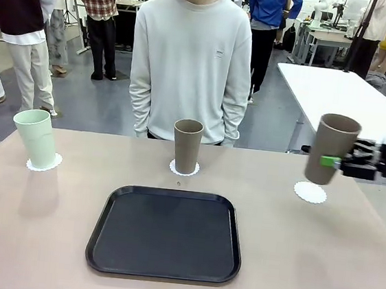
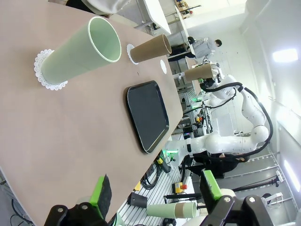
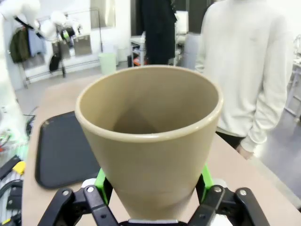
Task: Place coasters on the table and set cups on them.
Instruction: Take one Reusable plastic cup from the Flat Tray and place it on a coaster set by the human.
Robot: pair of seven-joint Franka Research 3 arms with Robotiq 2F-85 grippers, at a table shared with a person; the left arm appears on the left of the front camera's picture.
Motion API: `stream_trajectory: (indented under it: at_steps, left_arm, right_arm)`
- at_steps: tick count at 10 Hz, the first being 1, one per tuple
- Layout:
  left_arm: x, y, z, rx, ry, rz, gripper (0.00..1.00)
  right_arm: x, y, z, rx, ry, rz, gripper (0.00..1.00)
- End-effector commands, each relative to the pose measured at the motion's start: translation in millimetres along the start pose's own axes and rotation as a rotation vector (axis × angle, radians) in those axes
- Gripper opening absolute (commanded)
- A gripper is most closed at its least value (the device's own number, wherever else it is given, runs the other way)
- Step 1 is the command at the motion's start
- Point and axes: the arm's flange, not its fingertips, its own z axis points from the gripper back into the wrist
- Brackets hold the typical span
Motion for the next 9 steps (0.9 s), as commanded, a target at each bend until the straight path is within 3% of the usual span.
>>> stream_trajectory:
  at_steps: [1, 3, 9]
  left_arm:
    - [0.0, -2.9, 1.5, -0.008, 0.004, -0.002, 1.00]
    - [0.0, -2.9, 1.5, -0.008, 0.004, -0.002, 1.00]
    - [0.0, -2.9, 1.5, -0.008, 0.004, -0.002, 1.00]
  right_arm:
    - [-17.5, -6.1, 14.9, -0.003, -0.039, -0.005, 0.84]
    - [-30.4, -15.5, 31.8, -0.058, -0.090, -0.043, 0.84]
    - [-32.9, -11.6, 36.9, -0.059, -0.048, -0.055, 0.84]
